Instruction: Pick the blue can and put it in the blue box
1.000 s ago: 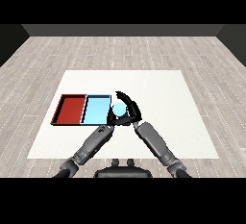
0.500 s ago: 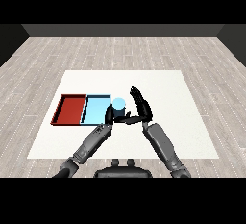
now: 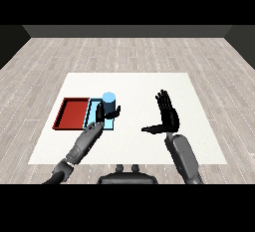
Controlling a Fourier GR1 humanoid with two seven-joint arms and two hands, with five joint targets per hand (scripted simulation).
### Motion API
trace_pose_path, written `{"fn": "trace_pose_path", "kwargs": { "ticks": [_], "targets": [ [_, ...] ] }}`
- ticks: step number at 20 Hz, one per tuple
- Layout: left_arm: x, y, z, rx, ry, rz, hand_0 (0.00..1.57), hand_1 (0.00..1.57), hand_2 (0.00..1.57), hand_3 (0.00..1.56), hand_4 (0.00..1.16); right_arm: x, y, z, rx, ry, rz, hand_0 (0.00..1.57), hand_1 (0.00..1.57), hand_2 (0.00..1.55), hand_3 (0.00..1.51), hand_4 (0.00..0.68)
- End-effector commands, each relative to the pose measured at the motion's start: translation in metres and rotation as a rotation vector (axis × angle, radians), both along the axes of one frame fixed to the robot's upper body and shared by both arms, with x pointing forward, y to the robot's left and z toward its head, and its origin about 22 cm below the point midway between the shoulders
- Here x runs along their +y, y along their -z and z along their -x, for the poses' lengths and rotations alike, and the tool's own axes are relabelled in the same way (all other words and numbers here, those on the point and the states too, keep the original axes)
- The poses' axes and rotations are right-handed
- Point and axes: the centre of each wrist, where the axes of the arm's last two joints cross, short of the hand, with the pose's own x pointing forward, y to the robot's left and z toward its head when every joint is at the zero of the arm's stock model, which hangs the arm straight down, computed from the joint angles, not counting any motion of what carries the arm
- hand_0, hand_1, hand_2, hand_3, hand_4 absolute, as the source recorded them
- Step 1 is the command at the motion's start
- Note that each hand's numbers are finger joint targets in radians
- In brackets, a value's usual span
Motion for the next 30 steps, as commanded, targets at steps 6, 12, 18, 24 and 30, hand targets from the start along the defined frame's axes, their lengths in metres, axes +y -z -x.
{"fn": "trace_pose_path", "kwargs": {
  "ticks": [6,12,18,24,30],
  "targets": [
    [0.083,0.0,-0.037,0.207,-0.227,-0.158,1.56,1.56,1.54,1.46,1.1,-0.022,0.007,-0.002,-0.001,0.088,-0.054,0.0,0.0,0.0,0.0,0.0],
    [0.083,0.03,-0.042,0.38,-0.225,-0.265,1.57,1.57,1.57,1.48,1.05,-0.032,0.03,-0.004,0.012,0.092,-0.087,0.0,0.0,0.0,0.0,0.0],
    [0.092,0.048,-0.04,0.522,-0.264,-0.322,1.57,1.57,1.57,1.45,0.98,-0.039,0.027,-0.014,0.053,0.123,-0.105,0.0,0.0,0.0,0.0,0.0],
    [0.086,0.061,-0.033,0.628,-0.309,-0.231,1.15,1.15,1.14,1.06,0.89,-0.068,0.036,-0.016,0.076,0.137,-0.089,0.0,0.0,0.0,0.0,0.0],
    [0.084,0.071,-0.025,0.742,-0.318,-0.298,0.0,0.0,0.0,0.0,0.36,-0.053,0.031,-0.015,0.051,0.1,-0.118,0.0,0.0,0.0,0.0,0.0]
  ]
}}
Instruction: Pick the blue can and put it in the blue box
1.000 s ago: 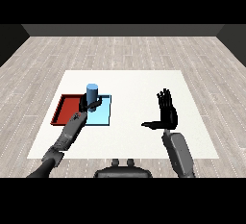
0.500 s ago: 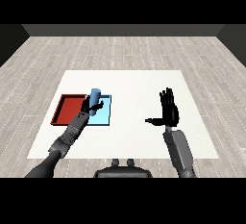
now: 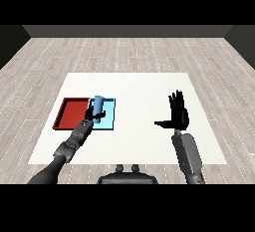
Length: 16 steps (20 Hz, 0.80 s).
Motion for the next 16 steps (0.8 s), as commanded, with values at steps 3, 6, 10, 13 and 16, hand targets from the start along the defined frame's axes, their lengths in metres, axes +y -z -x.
{"fn": "trace_pose_path", "kwargs": {
  "ticks": [3,6,10,13,16],
  "targets": [
    [0.007,0.003,0.003,0.068,-0.045,-0.122,0.0,0.0,0.0,0.0,0.0,0.009,-0.003,-0.002,-0.024,-0.028,0.008,0.0,0.0,0.0,0.0,0.0],
    [0.009,-0.001,0.0,-0.008,-0.085,-0.087,0.0,0.0,0.0,0.0,0.0,0.003,0.0,0.007,-0.026,-0.034,0.029,0.0,0.0,0.0,0.0,0.0],
    [0.008,-0.013,-0.009,-0.145,-0.128,-0.064,0.0,0.0,0.0,0.0,0.0,0.004,0.0,0.021,-0.016,0.0,0.024,0.0,0.0,0.0,0.0,0.0],
    [-0.019,-0.047,-0.032,-0.489,-0.058,0.036,0.0,0.0,0.0,0.0,0.0,-0.004,-0.007,0.006,-0.019,-0.029,0.039,0.0,0.0,0.0,0.0,0.0],
    [-0.03,-0.084,-0.048,-0.735,0.173,0.167,0.0,0.0,0.0,0.0,0.0,0.004,-0.009,0.007,-0.041,-0.041,0.084,0.0,0.0,0.0,0.0,0.0]
  ]
}}
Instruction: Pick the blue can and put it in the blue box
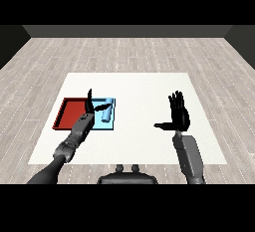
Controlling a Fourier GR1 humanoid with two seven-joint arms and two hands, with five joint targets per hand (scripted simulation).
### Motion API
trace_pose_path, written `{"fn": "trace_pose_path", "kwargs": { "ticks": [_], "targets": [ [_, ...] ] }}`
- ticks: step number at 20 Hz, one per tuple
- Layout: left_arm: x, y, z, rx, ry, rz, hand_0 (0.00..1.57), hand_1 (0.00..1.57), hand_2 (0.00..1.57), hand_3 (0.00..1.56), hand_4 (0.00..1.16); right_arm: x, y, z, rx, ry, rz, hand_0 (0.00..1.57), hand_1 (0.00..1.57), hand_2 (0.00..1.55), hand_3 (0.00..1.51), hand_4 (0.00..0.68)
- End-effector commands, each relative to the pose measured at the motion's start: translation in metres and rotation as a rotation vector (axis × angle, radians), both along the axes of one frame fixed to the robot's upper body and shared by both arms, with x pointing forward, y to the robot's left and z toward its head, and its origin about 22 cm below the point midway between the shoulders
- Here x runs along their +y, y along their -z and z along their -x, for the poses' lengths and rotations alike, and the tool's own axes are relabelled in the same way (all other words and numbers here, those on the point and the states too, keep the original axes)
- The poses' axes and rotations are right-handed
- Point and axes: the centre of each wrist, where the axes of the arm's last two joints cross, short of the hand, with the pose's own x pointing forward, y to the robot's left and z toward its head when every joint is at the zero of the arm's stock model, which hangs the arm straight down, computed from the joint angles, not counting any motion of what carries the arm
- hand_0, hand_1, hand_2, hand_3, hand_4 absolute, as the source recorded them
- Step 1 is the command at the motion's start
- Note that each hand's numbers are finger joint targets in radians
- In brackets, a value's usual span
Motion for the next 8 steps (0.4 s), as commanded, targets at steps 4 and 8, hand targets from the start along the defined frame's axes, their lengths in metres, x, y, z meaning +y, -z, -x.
{"fn": "trace_pose_path", "kwargs": {
  "ticks": [4,8],
  "targets": [
    [-0.027,-0.028,-0.001,-0.406,0.429,0.203,0.0,0.0,0.0,0.0,0.0,-0.006,0.02,0.004,0.052,-0.005,0.05,0.0,0.0,0.0,0.0,0.0],
    [-0.006,-0.013,0.025,-0.393,0.555,0.349,0.0,0.0,0.0,0.0,0.0,-0.016,0.033,0.014,0.084,-0.034,0.096,0.0,0.0,0.0,0.0,0.0]
  ]
}}
